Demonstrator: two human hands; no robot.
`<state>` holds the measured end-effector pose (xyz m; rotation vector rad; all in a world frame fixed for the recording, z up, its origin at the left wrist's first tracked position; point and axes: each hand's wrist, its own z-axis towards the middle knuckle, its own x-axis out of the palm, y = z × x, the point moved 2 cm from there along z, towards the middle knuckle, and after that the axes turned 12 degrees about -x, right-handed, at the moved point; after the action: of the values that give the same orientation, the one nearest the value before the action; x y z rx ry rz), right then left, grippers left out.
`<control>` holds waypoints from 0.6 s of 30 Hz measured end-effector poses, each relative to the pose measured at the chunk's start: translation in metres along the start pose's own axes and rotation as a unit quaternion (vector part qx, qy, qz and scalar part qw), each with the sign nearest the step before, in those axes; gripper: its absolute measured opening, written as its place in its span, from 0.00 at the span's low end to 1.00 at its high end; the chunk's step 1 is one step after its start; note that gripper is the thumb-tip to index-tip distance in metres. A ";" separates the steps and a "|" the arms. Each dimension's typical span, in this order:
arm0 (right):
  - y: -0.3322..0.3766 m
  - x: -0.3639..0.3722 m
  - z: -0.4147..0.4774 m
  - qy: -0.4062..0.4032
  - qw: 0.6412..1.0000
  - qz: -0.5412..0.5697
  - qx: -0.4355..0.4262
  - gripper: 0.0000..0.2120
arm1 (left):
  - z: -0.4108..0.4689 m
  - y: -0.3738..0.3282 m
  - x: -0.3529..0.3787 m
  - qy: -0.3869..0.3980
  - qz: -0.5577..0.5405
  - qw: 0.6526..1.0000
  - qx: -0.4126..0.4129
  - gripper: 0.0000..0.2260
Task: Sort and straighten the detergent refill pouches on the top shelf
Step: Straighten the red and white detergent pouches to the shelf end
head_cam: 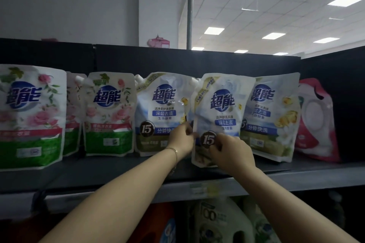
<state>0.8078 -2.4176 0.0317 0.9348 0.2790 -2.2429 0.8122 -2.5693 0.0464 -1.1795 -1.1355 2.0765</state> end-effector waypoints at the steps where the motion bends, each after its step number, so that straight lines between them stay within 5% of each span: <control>1: 0.005 0.003 0.001 -0.005 1.000 0.010 -0.012 0.10 | -0.001 0.003 -0.005 -0.006 -0.009 1.000 0.000 0.09; 8: 0.049 0.022 0.003 -0.049 0.993 0.051 -0.093 0.09 | -0.003 0.033 -0.054 -0.045 -0.021 0.998 -0.038 0.11; 13: 0.075 0.032 0.013 -0.004 0.995 0.020 -0.097 0.33 | -0.008 0.061 -0.095 -0.111 -0.007 0.993 -0.047 0.03; 18: 0.088 0.036 0.027 0.091 0.984 -0.003 -0.151 0.50 | -0.021 0.081 -0.123 -0.213 0.067 0.974 0.029 0.13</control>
<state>0.8336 -2.5132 0.0314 0.9722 0.6841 -2.0465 0.8910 -2.6946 0.0277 -0.8209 -1.1929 2.5315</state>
